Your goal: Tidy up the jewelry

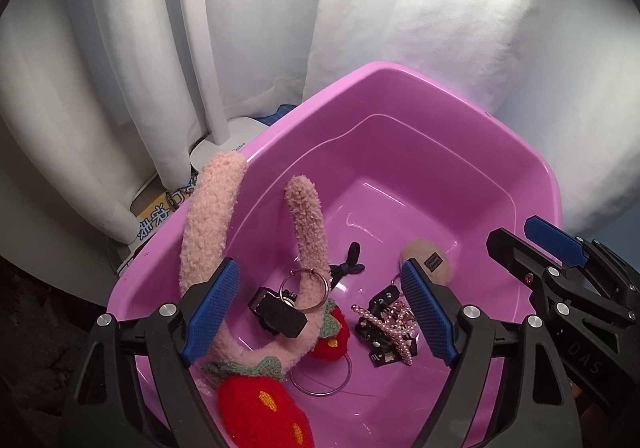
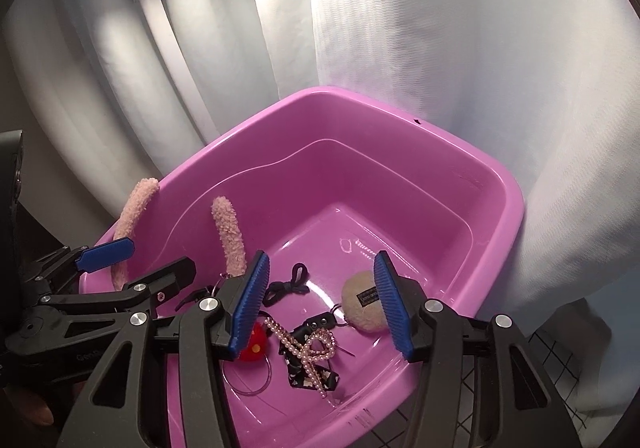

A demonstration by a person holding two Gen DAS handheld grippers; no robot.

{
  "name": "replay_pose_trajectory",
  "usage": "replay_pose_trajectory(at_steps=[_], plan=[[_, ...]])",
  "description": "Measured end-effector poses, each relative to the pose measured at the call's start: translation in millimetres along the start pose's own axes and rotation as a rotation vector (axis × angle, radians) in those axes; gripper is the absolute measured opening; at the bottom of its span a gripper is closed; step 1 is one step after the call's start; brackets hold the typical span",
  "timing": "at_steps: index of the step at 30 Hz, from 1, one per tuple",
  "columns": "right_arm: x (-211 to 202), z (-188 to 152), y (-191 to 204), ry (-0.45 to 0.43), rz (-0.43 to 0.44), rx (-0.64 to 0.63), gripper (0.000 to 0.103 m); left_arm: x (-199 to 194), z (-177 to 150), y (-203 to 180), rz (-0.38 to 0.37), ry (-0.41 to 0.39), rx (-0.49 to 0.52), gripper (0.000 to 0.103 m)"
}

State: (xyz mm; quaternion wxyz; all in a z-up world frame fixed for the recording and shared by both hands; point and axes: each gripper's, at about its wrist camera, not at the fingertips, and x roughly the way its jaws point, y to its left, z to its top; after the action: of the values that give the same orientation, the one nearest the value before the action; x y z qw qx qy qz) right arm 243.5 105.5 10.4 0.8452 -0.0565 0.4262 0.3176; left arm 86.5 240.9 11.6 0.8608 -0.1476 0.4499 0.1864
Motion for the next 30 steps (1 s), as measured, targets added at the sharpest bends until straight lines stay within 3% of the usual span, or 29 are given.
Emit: replay_pose_trajectory(at_steps=[12,21,30], plan=[[-11.8,-4.3,2.6,-0.017,-0.021,-0.005,0.054,-10.3,-0.2,1.7,0.023,-0.021,0.005,0.082],[-23.6,-6.9,-0.6,-0.03,-0.032,0.011,0.065,-18.1,0.2,1.9,0.028,-0.035,-0.001,0.083],[-29.8,-9.0,-0.5,-0.026,-0.031,0.011,0.065,-20.0,1.1,3.4,0.027,-0.028,-0.013,0.083]])
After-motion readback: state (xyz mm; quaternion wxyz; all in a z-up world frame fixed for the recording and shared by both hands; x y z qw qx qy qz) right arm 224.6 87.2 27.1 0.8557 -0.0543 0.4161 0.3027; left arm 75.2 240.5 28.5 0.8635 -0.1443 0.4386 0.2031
